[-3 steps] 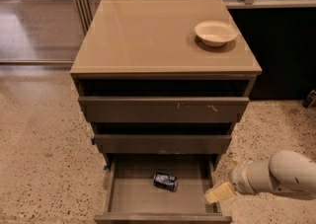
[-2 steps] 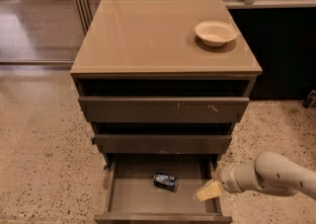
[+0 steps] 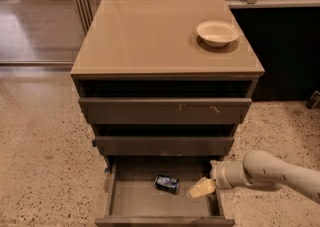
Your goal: Pick pepsi can from bottom drawer and place on counter
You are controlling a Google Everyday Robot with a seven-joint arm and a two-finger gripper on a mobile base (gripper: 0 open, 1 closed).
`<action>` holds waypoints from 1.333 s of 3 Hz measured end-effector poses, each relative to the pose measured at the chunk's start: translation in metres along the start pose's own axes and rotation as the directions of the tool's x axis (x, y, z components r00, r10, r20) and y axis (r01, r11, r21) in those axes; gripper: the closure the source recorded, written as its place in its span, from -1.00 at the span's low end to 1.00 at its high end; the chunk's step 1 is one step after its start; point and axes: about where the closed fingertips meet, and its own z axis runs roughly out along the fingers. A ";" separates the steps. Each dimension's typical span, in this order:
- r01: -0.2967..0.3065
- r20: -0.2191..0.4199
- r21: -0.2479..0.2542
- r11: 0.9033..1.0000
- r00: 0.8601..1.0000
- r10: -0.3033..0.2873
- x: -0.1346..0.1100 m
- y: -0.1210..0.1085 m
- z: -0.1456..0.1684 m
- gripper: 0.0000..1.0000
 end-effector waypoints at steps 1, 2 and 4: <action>-0.015 0.052 -0.002 1.000 0.999 0.015 0.009 0.008 0.001 -1.00; -0.005 0.167 -0.053 0.999 0.986 0.014 0.012 0.011 0.022 -1.00; -0.009 0.237 -0.202 0.979 0.970 0.058 0.028 -0.007 0.107 -1.00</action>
Offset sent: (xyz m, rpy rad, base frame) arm -0.0032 0.0315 -0.0659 0.3481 -0.1339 -0.0234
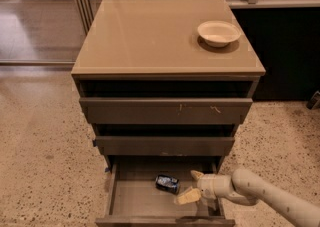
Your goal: Pick pepsi can from bottom drawer and place on counter
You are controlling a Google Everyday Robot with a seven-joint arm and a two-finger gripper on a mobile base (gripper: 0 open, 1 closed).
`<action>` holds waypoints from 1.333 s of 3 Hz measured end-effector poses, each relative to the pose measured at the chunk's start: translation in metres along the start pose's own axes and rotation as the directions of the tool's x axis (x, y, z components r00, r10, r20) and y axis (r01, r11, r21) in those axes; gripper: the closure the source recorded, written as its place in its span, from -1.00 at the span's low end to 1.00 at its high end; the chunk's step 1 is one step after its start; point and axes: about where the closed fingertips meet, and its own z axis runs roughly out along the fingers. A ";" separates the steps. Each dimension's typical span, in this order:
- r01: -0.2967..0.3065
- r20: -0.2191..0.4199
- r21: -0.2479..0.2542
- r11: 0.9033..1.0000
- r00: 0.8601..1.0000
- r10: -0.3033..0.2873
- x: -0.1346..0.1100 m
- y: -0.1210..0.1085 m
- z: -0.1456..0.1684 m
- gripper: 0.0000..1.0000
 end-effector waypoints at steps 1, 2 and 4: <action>-0.005 0.006 -0.001 1.000 1.000 0.005 0.001 -0.004 0.004 -1.00; -0.008 -0.018 0.042 0.999 1.000 0.009 0.012 -0.004 0.009 -1.00; 0.014 -0.023 0.172 0.985 1.000 -0.010 0.052 -0.063 0.047 -1.00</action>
Offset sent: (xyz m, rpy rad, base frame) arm -0.0124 -0.0026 -0.0339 -0.1232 0.0080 -0.0837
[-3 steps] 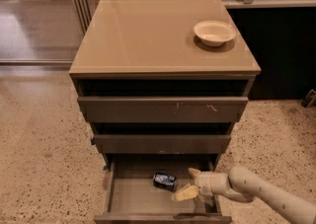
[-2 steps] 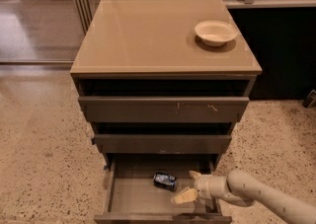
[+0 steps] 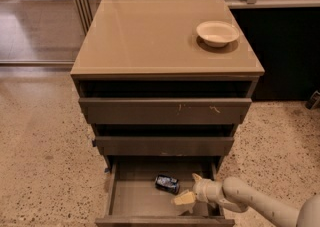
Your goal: Pick pepsi can from bottom drawer and place on counter
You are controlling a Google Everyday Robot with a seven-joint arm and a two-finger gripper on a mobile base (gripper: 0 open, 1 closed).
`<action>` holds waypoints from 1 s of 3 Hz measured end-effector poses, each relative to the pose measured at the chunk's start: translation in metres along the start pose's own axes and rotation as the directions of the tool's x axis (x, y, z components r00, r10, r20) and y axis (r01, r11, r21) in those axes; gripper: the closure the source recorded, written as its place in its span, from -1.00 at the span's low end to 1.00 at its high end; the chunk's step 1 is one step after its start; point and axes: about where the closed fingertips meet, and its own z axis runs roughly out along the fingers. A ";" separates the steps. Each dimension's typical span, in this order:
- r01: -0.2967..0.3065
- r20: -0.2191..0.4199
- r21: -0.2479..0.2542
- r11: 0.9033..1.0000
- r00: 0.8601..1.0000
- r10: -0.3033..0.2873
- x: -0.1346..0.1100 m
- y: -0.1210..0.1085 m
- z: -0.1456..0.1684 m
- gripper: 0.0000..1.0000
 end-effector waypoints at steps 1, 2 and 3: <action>0.010 -0.009 -0.009 1.000 1.000 -0.010 0.006 0.004 -0.003 -1.00; 0.055 -0.007 -0.026 0.998 0.998 -0.055 0.010 -0.001 0.014 -1.00; 0.102 0.004 -0.050 0.994 0.995 -0.102 0.010 -0.006 0.041 -1.00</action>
Offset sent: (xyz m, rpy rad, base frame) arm 0.0139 0.0150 -0.0393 -0.0252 -0.0777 0.1087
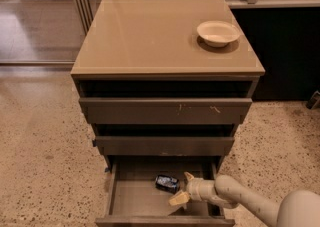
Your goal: Pick pepsi can from bottom drawer and place on counter
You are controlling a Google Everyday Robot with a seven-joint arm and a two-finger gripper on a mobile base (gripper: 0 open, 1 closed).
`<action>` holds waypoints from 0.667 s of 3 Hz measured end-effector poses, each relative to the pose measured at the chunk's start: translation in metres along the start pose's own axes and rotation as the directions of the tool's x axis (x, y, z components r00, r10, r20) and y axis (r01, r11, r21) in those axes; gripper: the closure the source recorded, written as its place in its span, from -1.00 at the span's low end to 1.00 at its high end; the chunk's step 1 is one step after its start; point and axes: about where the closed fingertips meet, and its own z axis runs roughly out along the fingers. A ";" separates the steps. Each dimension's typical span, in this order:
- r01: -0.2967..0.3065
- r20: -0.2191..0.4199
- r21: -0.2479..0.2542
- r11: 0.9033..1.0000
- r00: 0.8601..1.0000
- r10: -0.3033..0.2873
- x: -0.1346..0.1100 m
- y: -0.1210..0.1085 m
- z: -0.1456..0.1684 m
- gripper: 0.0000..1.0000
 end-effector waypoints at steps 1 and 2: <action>0.028 0.000 -0.029 0.999 1.000 -0.028 0.001 -0.004 0.027 -1.00; 0.050 -0.006 -0.051 0.997 0.999 -0.051 0.001 -0.007 0.053 -1.00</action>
Offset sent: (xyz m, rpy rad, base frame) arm 0.0372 0.0544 -0.0482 -0.0031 -0.0281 0.1035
